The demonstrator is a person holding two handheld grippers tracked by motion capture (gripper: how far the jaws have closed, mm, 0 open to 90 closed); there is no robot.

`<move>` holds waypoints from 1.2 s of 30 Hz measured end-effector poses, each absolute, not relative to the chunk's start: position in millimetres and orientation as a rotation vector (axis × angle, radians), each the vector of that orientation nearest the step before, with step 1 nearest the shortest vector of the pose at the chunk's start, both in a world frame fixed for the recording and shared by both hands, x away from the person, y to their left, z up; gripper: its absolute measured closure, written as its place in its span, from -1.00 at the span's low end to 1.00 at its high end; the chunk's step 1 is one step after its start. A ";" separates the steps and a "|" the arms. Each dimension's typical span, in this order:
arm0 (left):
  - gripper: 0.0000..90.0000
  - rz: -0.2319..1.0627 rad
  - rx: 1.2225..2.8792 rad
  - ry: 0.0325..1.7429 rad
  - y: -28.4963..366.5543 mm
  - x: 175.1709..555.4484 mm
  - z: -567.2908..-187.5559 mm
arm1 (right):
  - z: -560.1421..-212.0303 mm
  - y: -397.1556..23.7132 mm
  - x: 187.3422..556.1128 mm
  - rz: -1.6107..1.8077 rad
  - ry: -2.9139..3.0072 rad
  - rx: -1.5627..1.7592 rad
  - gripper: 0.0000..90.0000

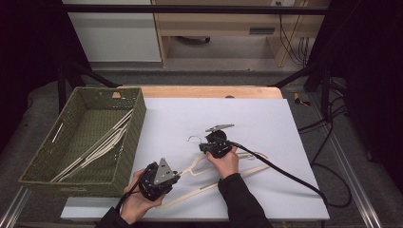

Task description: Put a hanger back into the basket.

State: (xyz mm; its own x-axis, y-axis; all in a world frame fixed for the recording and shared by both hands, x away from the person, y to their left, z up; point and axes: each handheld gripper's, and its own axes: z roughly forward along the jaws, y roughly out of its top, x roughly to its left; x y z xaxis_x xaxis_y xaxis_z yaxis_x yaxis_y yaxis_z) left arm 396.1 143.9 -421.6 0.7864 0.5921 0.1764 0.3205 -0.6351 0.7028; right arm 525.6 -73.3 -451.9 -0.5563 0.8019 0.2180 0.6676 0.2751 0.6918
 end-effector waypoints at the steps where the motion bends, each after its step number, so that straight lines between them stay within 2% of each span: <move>1: 0.76 0.518 2.309 0.669 143.7 395.9 -422.5 | -450.8 -73.8 523.9 1.151 2.348 1.378 0.96; 12: 0.76 0.492 2.362 0.681 135.0 396.4 -446.8 | -444.7 -76.4 512.0 1.209 2.271 1.368 0.99; 14: 1.00 0.524 2.356 0.681 135.8 395.8 -446.9 | -444.2 -77.1 510.6 1.213 2.267 1.368 0.99; 15: 1.00 0.472 2.335 0.688 138.4 397.1 -444.8 | -444.8 -77.6 508.8 1.222 2.264 1.353 0.99; 17: 0.98 0.500 2.331 0.684 138.7 396.9 -444.5 | -444.3 -78.1 506.7 1.229 2.258 1.342 0.99; 21: 0.70 0.468 2.266 0.707 140.3 402.5 -441.0 | -441.8 -79.1 502.8 1.246 2.247 1.310 0.99; 23: 0.44 0.459 2.252 0.708 141.2 405.4 -438.6 | -440.0 -80.5 500.5 1.257 2.242 1.302 0.99; 24: 0.44 0.448 2.222 0.717 141.1 408.1 -436.6 | -440.0 -80.5 500.5 1.257 2.242 1.302 0.99; 25: 0.16 0.405 2.184 0.725 140.3 414.4 -432.4 | -438.5 -81.9 498.6 1.279 2.236 1.292 0.99; 27: -0.03 0.367 2.155 0.733 137.9 421.1 -428.9 | -437.0 -83.4 496.2 1.297 2.226 1.279 0.99; 32: -0.16 0.288 2.126 0.745 127.4 437.5 -426.8 | -432.6 -87.4 492.1 1.323 2.220 1.239 0.99; 34: -0.14 0.246 2.120 0.755 117.5 447.1 -429.1 | -429.7 -90.1 489.1 1.350 2.209 1.213 0.99; 36: -0.03 0.204 2.122 0.757 111.7 452.7 -431.7 | -428.0 -90.9 486.8 1.357 2.201 1.218 0.99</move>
State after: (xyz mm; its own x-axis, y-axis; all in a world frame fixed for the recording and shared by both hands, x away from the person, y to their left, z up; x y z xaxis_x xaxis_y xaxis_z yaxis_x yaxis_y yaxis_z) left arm 452.7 111.7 -431.7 0.8032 0.5836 -0.1195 0.4450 -0.4544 0.7717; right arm 486.8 -90.9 -428.0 -0.6042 0.7758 0.1818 0.5109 0.2021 0.8355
